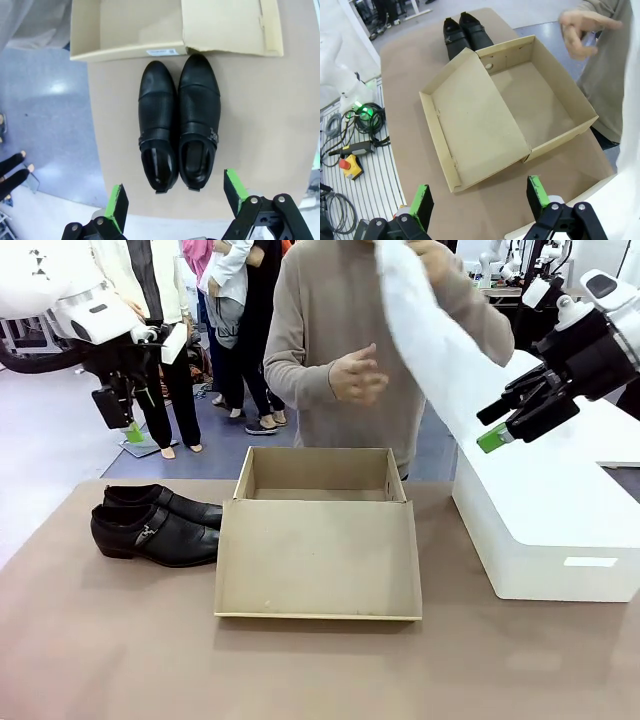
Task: Pack the shoes into the box.
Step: Place one shoe of the Shoes into the Shoes Box.
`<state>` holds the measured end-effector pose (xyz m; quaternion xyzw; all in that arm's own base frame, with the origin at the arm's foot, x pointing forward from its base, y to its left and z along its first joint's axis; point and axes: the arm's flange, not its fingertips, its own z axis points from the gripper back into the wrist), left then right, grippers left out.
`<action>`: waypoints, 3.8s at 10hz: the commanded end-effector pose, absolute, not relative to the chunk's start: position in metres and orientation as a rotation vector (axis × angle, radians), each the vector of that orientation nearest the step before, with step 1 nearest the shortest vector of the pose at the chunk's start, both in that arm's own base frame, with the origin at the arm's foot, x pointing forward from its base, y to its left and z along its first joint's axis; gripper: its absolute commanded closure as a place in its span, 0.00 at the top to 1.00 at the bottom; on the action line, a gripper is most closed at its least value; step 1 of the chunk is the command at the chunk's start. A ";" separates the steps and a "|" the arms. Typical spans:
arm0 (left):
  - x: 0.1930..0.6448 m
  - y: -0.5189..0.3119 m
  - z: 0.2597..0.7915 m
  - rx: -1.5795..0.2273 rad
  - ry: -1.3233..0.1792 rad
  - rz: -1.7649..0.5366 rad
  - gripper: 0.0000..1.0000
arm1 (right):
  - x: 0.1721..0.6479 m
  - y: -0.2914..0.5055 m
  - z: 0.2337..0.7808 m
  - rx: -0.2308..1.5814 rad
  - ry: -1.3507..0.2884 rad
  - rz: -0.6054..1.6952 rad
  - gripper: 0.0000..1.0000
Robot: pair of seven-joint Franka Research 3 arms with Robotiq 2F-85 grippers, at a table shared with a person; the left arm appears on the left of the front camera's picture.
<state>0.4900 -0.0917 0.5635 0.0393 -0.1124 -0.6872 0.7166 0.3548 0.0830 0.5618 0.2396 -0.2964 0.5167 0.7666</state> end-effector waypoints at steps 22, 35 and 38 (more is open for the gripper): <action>0.601 -0.035 0.473 -0.010 -0.082 -1.456 1.00 | 0.357 0.083 0.560 0.544 -0.668 1.145 1.00; 0.622 -0.019 0.440 -0.006 -0.074 -1.478 1.00 | 0.357 0.083 0.560 0.544 -0.668 1.145 1.00; 0.629 -0.011 0.423 -0.039 -0.080 -1.496 1.00 | 0.357 0.083 0.560 0.544 -0.668 1.145 1.00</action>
